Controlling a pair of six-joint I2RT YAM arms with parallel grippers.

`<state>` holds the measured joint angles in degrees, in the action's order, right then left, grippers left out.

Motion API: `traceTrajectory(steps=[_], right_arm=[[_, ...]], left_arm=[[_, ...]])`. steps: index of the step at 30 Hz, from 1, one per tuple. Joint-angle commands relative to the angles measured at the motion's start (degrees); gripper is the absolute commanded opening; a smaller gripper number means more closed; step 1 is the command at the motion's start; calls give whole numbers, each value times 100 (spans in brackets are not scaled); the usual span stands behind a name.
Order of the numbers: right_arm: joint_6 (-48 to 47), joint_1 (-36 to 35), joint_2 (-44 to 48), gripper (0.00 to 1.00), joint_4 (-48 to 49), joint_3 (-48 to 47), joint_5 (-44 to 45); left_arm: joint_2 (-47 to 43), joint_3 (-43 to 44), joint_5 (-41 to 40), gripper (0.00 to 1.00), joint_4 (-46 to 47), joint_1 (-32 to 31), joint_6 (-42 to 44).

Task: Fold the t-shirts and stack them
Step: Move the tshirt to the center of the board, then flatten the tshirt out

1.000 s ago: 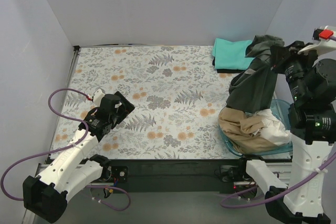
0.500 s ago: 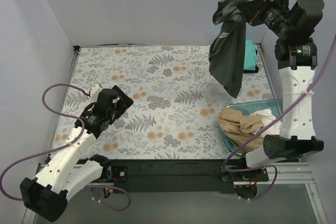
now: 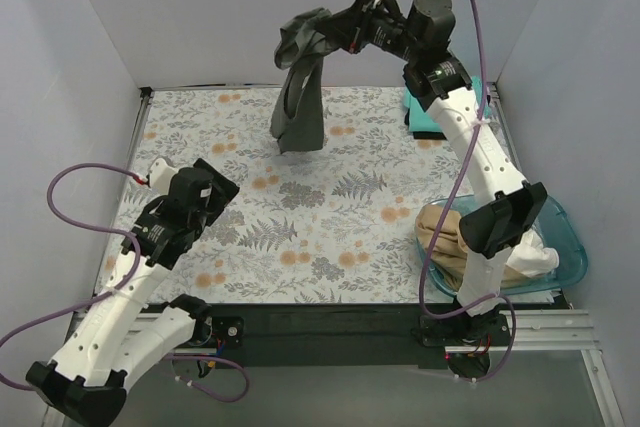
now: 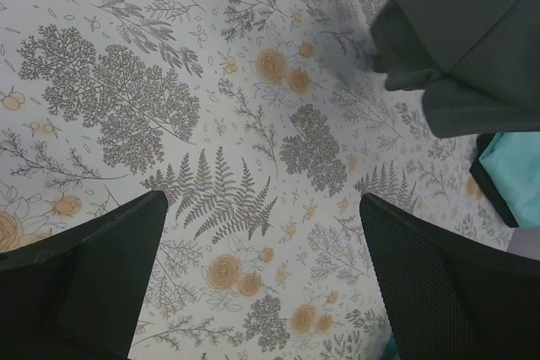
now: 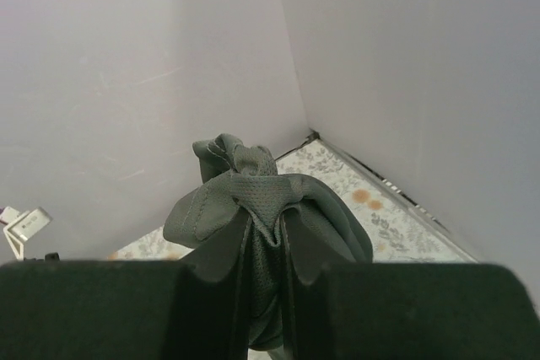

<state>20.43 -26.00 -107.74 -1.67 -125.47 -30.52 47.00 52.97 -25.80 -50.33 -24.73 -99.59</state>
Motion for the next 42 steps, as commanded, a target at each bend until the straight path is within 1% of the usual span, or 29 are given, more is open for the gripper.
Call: traceTrajectory(steps=[1, 3, 4, 6, 7, 8, 9, 10, 11, 12, 13, 14, 16, 17, 19, 22, 23, 27, 33, 36, 37, 38, 40, 41, 42], right_arm=[[146, -55, 297, 1, 765, 652, -217], [24, 33, 699, 3, 782, 1574, -226], [14, 77, 841, 5, 782, 2631, -243], [5, 340, 1183, 9, 809, 3647, -270], [49, 620, 1246, 14, 800, 4601, -270], [58, 796, 1282, 16, 809, 4967, -331], [93, 981, 1282, 22, 783, 5336, -340], [328, 1366, 1273, 42, 782, 5827, -349], [409, 1552, 1265, 51, 800, 6041, -384], [427, 1684, 1282, 67, 791, 6156, -471], [392, 1773, 1326, 85, 765, 6236, -481], [96, 1800, 1483, 98, 704, 6332, -350], [-3, 1739, 1668, 98, 573, 6316, -200], [-212, 1704, 1765, 98, 493, 6307, -34], [-389, 1555, 2055, 98, 222, 6350, 273], [-680, 1292, 2511, 98, 176, 6666, 1212], [-706, 1229, 2626, 98, 176, 6780, 1337], [-742, 965, 3188, 98, 176, 7377, 1725], [-724, 886, 3874, 98, 176, 7915, 1866], [-724, 851, 4164, 98, 176, 8187, 1892], [-724, 851, 4217, 98, 176, 8257, 1910], [-724, 842, 4296, 98, 176, 8354, 1962], [-733, 833, 4349, 98, -26, 8425, 2024], [-733, 833, 4384, 98, -44, 8495, 2024], [-724, 833, 4402, 98, -61, 8530, 2015]], left_arm=[[-314, 100, -347, 98, -320, -14, -166], [-367, -40, -277, 98, -250, -23, -175], [-350, -85, -259, 98, -224, -23, -192], [-289, -190, -215, 98, -232, -14, -245], [-158, -217, -215, 98, -232, -14, -297], [-95, -252, -206, 98, -241, -14, -306], [-17, -287, -189, 98, -206, -23, -333], [54, -374, -154, 98, -206, -14, -437], [115, -427, -110, 98, -145, -14, -456], [238, -506, -31, 98, 91, -14, -430], [291, -672, 135, 98, 258, -5, -377], [431, -839, 259, 98, 556, -5, -325], [616, -902, 347, 98, 795, -5, -324], [721, -972, 365, 98, 909, 3, -324], [1125, -973, 453, 98, 1173, 91, -280], [1697, -876, 777, 98, 1490, 353, -114], [1846, -850, 1022, 98, 1595, 433, -26], [2374, -771, 1244, 98, 2218, 636, 317], [3156, -718, 1253, 98, 2878, 961, 370], [3596, -683, 1411, 92, 3142, 1163, 379], [3710, -648, 1472, 88, 3186, 1190, 379], [3859, -630, 1499, 83, 3222, 1216, 379], [3983, -595, 1552, 75, 3310, 1251, 388], [4027, -586, 1561, 67, 3345, 1260, 414], [4106, -577, 1578, 63, 3354, 1269, 414]])
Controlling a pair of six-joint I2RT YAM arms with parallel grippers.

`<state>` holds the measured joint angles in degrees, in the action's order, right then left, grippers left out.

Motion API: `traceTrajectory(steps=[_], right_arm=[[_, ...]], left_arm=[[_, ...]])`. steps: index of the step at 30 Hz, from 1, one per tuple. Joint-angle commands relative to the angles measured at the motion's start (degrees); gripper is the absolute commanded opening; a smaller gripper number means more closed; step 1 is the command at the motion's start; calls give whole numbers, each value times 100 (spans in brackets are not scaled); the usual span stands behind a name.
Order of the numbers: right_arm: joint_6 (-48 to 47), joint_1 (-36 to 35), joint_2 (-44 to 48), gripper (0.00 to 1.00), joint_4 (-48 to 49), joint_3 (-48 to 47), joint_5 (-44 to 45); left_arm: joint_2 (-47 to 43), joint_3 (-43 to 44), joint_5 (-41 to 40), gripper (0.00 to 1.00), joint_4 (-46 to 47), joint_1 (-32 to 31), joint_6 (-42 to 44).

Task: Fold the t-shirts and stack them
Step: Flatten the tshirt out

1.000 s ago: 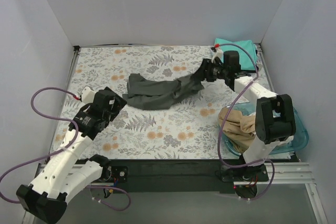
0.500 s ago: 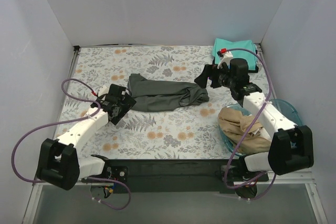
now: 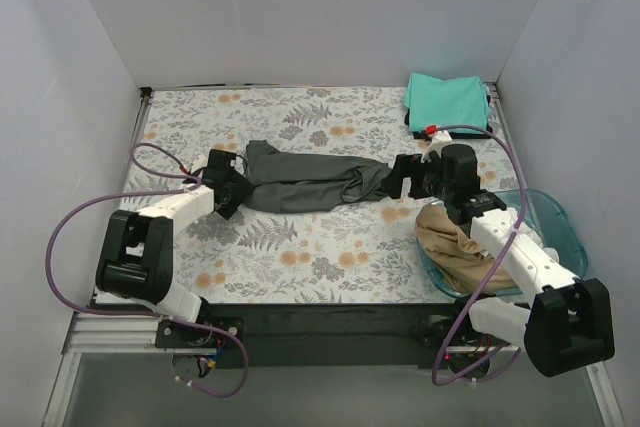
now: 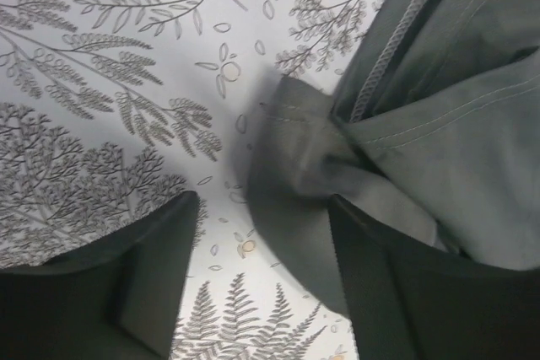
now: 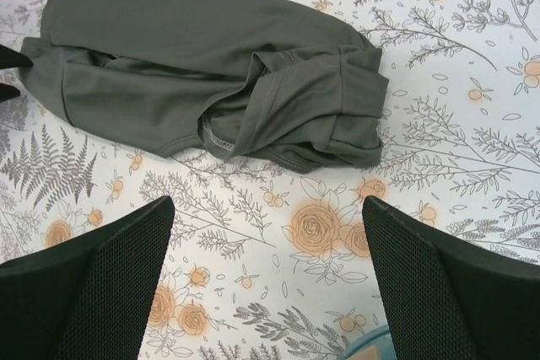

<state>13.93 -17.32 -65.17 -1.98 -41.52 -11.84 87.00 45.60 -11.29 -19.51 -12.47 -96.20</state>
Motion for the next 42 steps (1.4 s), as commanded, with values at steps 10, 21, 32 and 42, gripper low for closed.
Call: traceTrajectory(steps=[10, 21, 32, 42], right_arm=[[-49, -833, -180, 98, -312, 144, 734], [1172, -1862, -1753, 97, -128, -673, 2123], [1691, -1924, -2879, 77, -57, -1289, 2993], [1516, -1924, -2774, 20, -92, -1236, 3583]], left_arm=[[64, -7, 259, 0, 184, 52, 84], [-1466, -833, 232, 0, -343, 43, -241], [-2354, -1212, 320, 0, -747, 43, -285], [-2688, -1133, 92, 0, -1081, 43, -258]])
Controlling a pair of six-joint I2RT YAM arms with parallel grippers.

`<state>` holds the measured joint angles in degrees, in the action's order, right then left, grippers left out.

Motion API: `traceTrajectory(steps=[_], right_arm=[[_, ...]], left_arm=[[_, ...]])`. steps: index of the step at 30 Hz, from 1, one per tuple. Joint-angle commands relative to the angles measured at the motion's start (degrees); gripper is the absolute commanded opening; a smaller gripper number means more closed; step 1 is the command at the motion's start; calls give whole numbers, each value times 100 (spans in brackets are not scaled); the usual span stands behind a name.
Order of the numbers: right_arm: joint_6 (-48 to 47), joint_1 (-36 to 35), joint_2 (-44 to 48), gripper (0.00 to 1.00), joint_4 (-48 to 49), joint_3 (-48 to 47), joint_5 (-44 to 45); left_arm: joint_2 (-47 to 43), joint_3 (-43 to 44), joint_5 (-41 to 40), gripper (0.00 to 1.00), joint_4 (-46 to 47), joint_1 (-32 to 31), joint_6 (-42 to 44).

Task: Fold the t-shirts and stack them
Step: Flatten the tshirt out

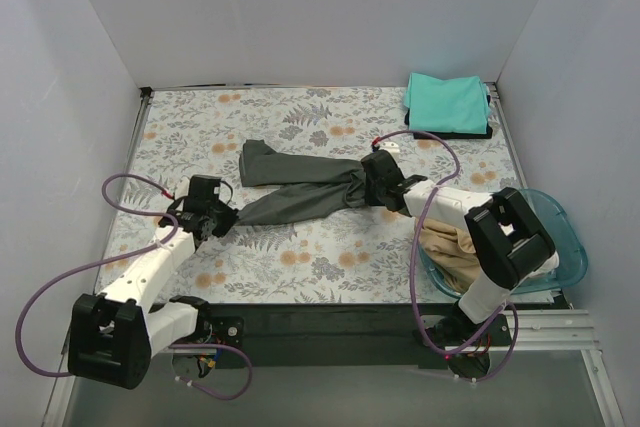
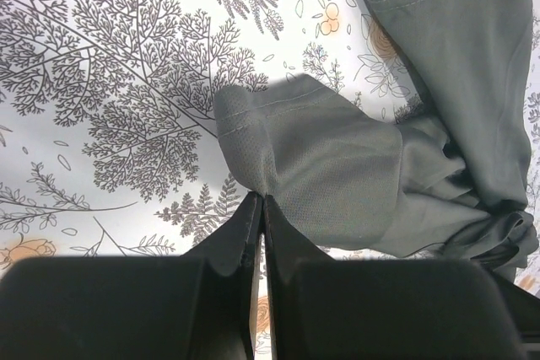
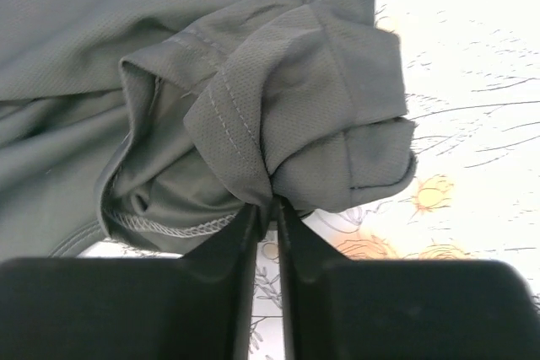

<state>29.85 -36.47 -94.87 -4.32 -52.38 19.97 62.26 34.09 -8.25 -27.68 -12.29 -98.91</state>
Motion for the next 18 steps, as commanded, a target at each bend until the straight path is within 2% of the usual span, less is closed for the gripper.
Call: traceTrajectory(steps=[1, 3, 5, 10, 18], right_arm=[[-101, -9, 319, 17, 89, -106, 498], [-181, -18, 477, 14, -34, 35, 639], [-277, -9, 723, 1, -201, 210, 833], [-488, 17, 1311, 1, -614, 474, 1360], [-1165, 87, 2428, 1, -860, -43, 939]], left_arm=[[-232, 63, -325, 0, -316, 25, 4], [-310, 133, -457, 0, -492, 25, -49], [-416, 212, -660, 0, -641, 25, -110], [-574, 353, -1108, 0, -879, 25, -356], [-1163, 1309, -1423, 0, -1046, 25, -454]])
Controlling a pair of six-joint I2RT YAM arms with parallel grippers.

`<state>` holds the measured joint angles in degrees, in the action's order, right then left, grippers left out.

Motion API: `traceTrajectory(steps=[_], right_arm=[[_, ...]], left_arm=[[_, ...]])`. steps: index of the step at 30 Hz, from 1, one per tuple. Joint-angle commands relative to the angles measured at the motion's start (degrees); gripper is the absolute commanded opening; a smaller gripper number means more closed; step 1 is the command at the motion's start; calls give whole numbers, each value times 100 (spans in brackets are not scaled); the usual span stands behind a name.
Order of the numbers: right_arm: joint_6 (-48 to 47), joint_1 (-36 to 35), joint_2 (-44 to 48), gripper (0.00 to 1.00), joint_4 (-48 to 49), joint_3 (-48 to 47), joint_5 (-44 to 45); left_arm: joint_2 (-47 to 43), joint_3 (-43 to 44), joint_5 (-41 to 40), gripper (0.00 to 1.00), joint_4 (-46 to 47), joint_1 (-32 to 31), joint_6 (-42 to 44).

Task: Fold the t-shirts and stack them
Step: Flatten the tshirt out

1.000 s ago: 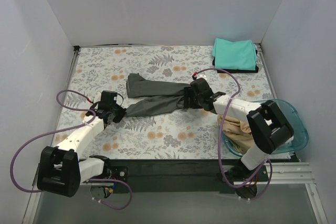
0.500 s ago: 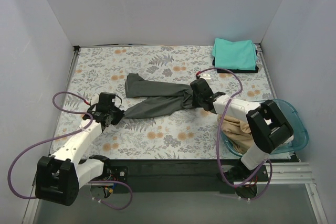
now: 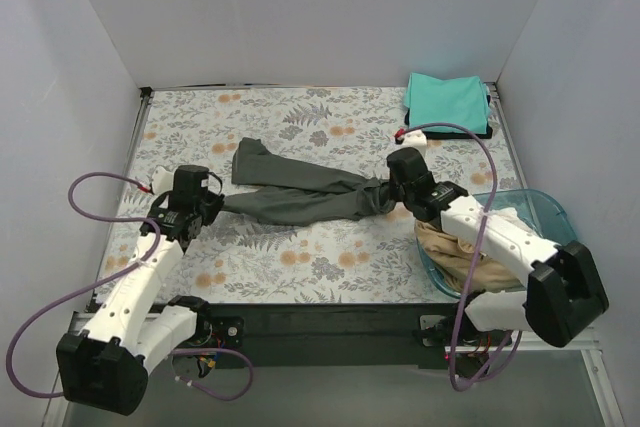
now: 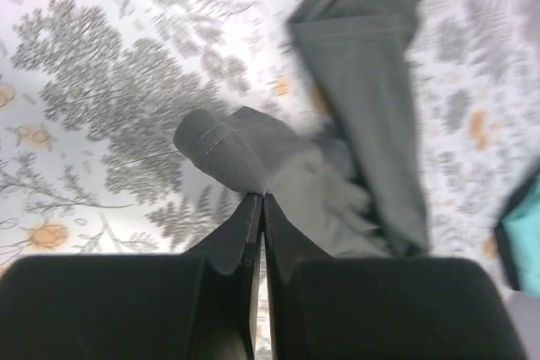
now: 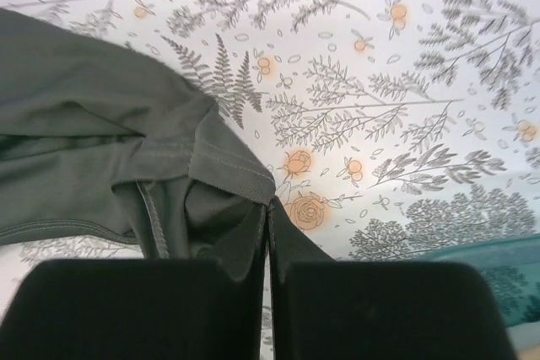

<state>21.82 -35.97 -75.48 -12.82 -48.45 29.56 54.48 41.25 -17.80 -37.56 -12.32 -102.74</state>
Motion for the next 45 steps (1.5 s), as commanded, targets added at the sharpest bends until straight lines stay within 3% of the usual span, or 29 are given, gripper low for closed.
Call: traceTrajectory(steps=[1, 14, 22, 32, 36, 38, 42, 45], right_arm=[[-476, 46, 752, 1, -10, -638, -82], [-1733, 63, 2143, 1, 34, -2791, 788], [-2121, 55, 2468, 1, 43, -3891, 51], [-2823, 116, 1178, 1, 332, -4524, 340], [-2824, 572, 55, 1, 570, -4928, -186], [-2789, 905, -351, 1, 727, -5418, -1037], [-2588, 1153, -1379, 1, 667, -6562, -1593], [-2403, 1267, -1522, 1, 596, -6932, -1883]], left_arm=[[-455, 742, -548, 0, -67, 28, -62], [-1352, 3447, -1418, 0, 56, 28, 692], [-1256, 4636, -1173, 0, 644, 28, 1581], [421, 5120, -1331, 0, 1145, 28, 2091], [1842, 5646, -1366, 0, 1198, 89, 2407], [2407, 6471, -1025, 0, 1050, 368, 2539], [3638, 8544, -76, 0, 233, 1116, 2505], [3851, 9006, 189, 0, -15, 1617, 2557]])
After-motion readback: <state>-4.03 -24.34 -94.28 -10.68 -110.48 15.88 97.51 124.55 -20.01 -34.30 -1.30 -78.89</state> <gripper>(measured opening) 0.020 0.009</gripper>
